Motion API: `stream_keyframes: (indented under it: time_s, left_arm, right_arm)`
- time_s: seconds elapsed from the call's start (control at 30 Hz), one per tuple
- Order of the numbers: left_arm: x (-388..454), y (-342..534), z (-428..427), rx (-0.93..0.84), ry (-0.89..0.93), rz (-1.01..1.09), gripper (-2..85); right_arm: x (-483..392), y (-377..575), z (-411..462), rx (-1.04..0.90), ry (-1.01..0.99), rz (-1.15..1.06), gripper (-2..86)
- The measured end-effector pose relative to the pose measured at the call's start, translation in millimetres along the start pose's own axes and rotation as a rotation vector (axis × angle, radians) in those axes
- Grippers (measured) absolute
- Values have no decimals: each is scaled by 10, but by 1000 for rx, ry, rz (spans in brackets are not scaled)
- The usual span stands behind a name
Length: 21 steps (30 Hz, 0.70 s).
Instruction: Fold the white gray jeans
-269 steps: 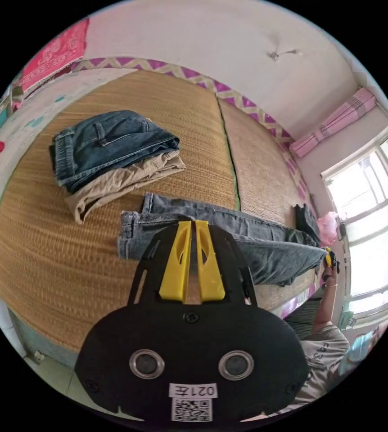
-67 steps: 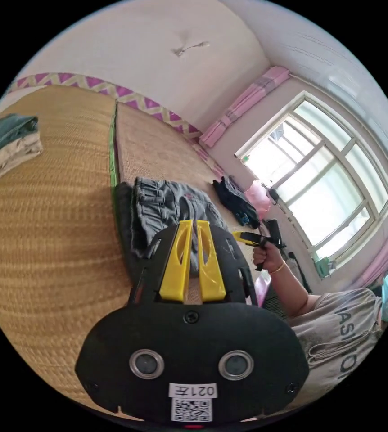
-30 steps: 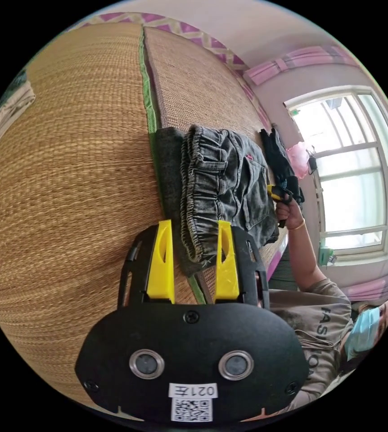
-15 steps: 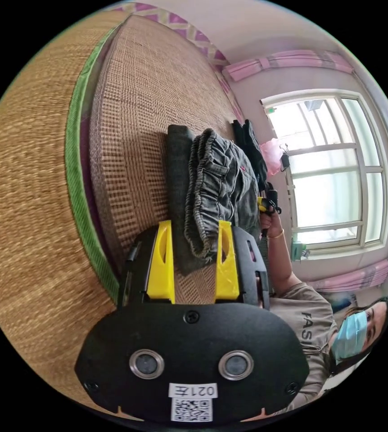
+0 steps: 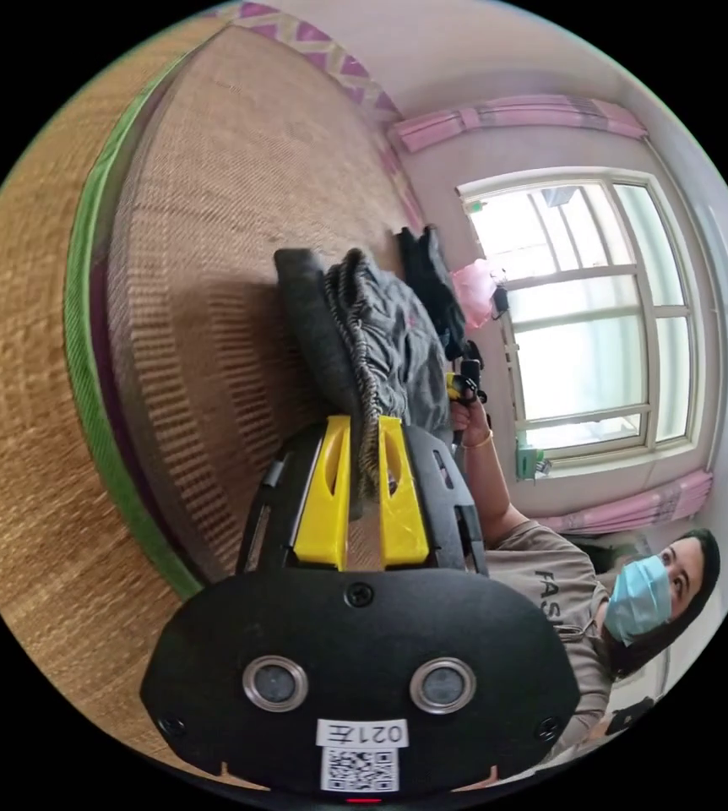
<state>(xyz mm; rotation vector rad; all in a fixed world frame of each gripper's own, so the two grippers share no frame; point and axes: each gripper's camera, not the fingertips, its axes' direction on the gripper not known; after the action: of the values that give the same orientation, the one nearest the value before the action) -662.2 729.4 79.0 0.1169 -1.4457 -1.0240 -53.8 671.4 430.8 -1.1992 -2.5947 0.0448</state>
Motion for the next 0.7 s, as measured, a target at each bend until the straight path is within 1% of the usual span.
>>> stream_keyframes:
  time_s: [0.13, 0.2, 0.27, 0.3, 0.37, 0.4, 0.43, 0.5, 0.53, 0.57, 0.6, 0.67, 0.7]
  left_arm:
    - [1000, -490, 122, 11, 42, 134, 48]
    - [1467, -877, 324, 0, 61, 190, 47]
    - [2075, -1497, 691, -9, 80, 261, 48]
    - [2208, -1652, 796, -13, 88, 271, 48]
    - [2743, -2261, 1260, -9, 101, 315, 51]
    - [2853, -2398, 1379, -6, 102, 316, 53]
    - [3027, -2644, 1616, 8, 109, 313, 58]
    - [3108, -2932, 1942, 30, 82, 273, 71]
    - [2995, -3047, 2132, 50, 62, 205, 79]
    - [2797, -3081, 2283, 63, 53, 144, 79]
    - [2687, -3066, 2340, 66, 43, 121, 79]
    - [2216, -2803, 2410, 75, 31, 49, 54]
    - [2105, -2700, 2393, 74, 37, 41, 44]
  right_arm:
    - [-516, -138, -553, 81, 2, -82, 14]
    - [-943, -288, -1110, 144, 47, -146, 16]
    - [-1282, -420, -1568, 204, 99, -188, 19]
    - [-1495, -517, -1865, 248, 139, -209, 22]
    - [-1787, -678, -2291, 314, 197, -237, 28]
    - [-1931, -800, -2543, 359, 233, -245, 36]
    - [-1990, -863, -2652, 380, 257, -251, 40]
    - [-2074, -1116, -2972, 475, 413, -185, 79]
    - [-2063, -1173, -3024, 499, 465, -149, 92]
    - [-2029, -1258, -3092, 534, 572, -85, 111]
    - [-1977, -1332, -3105, 523, 683, -26, 123]
    - [-1914, -1363, -3083, 518, 790, 34, 121]
    - [-1942, -1327, -3040, 540, 804, 13, 111]
